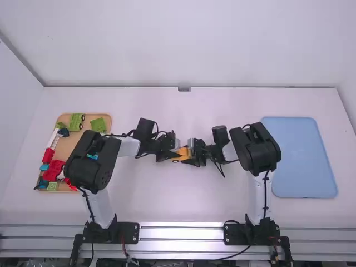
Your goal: Assemble lego blocks to make yellow taxi
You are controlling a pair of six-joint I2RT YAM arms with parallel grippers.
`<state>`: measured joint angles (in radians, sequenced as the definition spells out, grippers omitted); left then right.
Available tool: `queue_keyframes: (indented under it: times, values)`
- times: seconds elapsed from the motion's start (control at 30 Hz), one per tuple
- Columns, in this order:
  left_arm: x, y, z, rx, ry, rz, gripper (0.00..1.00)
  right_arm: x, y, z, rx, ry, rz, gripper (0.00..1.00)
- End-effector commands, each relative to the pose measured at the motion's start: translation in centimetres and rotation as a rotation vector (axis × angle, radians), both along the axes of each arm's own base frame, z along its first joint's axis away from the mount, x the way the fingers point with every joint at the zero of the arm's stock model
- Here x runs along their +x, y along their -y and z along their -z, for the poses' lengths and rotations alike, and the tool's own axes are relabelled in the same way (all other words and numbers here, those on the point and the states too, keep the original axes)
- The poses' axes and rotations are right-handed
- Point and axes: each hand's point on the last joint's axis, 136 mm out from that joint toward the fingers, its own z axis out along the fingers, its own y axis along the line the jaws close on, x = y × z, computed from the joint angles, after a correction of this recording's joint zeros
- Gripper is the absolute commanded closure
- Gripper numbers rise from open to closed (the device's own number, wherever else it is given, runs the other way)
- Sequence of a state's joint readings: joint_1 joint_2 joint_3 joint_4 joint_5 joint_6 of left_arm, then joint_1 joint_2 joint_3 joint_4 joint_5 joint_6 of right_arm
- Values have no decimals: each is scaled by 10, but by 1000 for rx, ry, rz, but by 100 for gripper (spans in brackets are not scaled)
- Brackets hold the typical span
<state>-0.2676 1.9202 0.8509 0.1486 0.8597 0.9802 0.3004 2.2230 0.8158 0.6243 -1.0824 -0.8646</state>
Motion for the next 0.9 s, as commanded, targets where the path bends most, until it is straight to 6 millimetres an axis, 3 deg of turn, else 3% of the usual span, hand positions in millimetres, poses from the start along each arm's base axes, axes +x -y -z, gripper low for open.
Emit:
queue_keyframes:
  times: [0.0, 0.17, 0.27, 0.37, 0.57, 0.6, 0.63, 0.7, 0.73, 0.83, 0.87]
  values:
    - [-32, -11, 68, 243, -109, -29, 98, -8, -7, 4, -10, -8, -20, 41]
    - [-31, -13, 67, 236, -107, -34, 98, -8, -7, 4, -8, -8, -21, 41]
    - [-28, -11, 65, 232, -101, -33, 92, -8, -7, 5, -11, -9, -19, 41]
    - [-26, -5, 58, 201, -97, -18, 75, -7, -7, 5, -11, -8, -19, 41]
    - [-15, -2, 40, 130, -60, -16, 64, -8, -7, 5, -11, -9, -19, 40]
    - [-11, -2, 35, 112, -48, -17, 63, -7, -7, 5, -11, -8, -18, 40]
    - [-8, -3, 29, 94, -37, -20, 45, -6, -5, 4, -10, -9, -13, 40]
    - [-3, -6, 19, 67, -17, -29, 42, -4, -2, 4, -8, -9, -5, 40]
    - [1, -9, 12, 47, -5, -36, 33, -3, 0, 4, -9, -11, 0, 40]
    - [11, -20, -10, -10, 26, -61, 33, 0, 2, 4, -9, -30, 17, 41]
    - [16, -28, -23, -39, 51, -71, 38, 1, 3, 4, -8, -39, 23, 41]
